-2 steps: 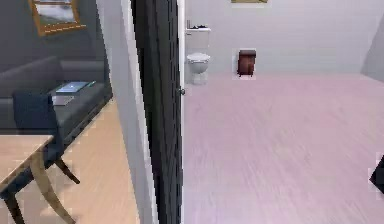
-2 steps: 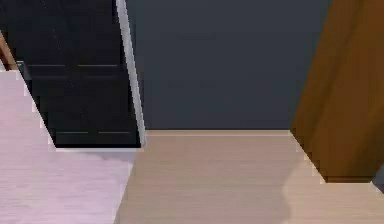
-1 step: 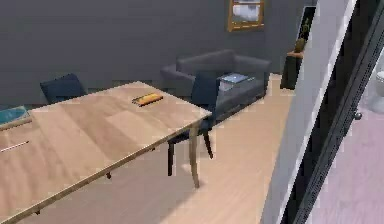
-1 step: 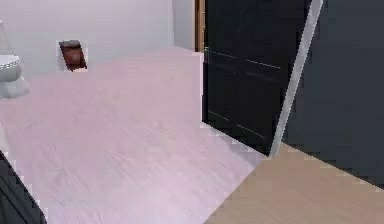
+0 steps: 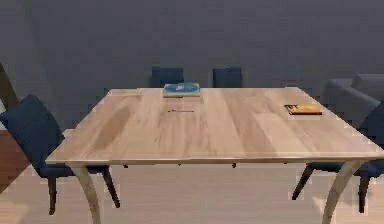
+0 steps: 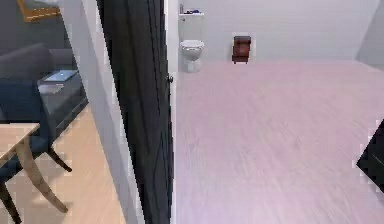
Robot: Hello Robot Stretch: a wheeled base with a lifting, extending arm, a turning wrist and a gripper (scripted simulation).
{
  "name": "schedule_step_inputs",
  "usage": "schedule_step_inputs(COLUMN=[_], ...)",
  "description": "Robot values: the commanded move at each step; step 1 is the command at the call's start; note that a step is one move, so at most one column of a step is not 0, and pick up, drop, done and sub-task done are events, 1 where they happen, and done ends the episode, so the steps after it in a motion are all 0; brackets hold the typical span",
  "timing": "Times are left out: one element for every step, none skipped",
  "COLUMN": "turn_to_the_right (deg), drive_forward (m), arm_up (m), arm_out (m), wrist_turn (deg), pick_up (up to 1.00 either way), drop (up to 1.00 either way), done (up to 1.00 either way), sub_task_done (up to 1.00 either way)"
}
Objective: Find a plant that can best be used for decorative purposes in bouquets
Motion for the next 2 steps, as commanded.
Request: schedule_step_inputs(turn_to_the_right=[-45.0,-33.0], drive_forward=[0.0,0.0], arm_up=[0.0,0.0], arm_out=[0.0,0.0], wrist_turn=[0.0,0.0], pick_up=[0.0,0.0], drop=[0.0,0.0], done=[0.0,0.0], sub_task_done=[0.0,0.0])
